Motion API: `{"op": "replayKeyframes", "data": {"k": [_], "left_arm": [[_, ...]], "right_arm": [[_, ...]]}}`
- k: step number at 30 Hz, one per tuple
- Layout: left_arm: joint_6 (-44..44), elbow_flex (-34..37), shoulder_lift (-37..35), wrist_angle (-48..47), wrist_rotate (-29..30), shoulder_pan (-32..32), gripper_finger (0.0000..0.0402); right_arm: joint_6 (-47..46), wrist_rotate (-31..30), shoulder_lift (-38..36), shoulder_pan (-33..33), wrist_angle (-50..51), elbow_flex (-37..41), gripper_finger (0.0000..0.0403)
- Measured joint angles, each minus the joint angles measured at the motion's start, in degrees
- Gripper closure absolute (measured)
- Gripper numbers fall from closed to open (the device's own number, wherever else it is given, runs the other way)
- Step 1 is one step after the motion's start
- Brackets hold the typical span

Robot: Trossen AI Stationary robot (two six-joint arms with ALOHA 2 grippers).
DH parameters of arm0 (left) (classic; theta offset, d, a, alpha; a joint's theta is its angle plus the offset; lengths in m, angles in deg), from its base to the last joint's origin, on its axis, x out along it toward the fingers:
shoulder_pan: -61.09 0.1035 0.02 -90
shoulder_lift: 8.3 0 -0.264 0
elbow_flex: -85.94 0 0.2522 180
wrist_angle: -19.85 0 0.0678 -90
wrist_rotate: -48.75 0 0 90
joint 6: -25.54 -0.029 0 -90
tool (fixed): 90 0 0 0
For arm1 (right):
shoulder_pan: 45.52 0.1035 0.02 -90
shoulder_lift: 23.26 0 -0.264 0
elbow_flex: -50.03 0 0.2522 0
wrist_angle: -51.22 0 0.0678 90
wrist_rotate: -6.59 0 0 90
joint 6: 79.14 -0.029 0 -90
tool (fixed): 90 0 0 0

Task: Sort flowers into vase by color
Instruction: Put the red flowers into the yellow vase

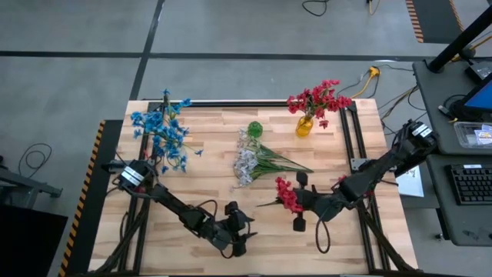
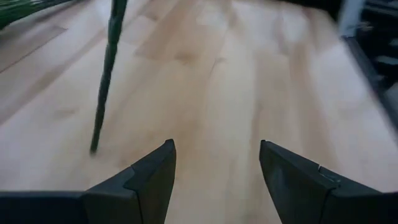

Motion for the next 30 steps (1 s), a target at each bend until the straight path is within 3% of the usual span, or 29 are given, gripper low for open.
{"op": "replayKeyframes", "data": {"k": [11,16,23,26,30], "left_arm": [[-0.34,0.0,-3.18,-2.22,-1.04,0.22,0.0185],[6.39,-1.07,-6.49,-3.78,-1.51,0.52,0.0185],[22.41,-4.95,-11.43,-7.63,-6.69,1.28,0.0185],[29.0,-8.09,-12.24,-15.09,-7.33,2.16,0.0185],[31.06,-15.82,-13.17,-28.18,-6.98,3.59,0.0185]], "right_arm": [[-19.59,-1.95,-3.43,0.0,46.0,-17.67,0.038],[-26.29,-1.81,-3.68,0.0,61.94,-25.87,0.038],[-29.92,-1.85,-5.9,0.0,65.38,-28.09,0.038],[-31.25,-2.48,-5.93,0.0,65.38,-27.84,0.038],[-32.88,-3.25,-5.35,0.0,65.34,-27.54,0.038]]}}
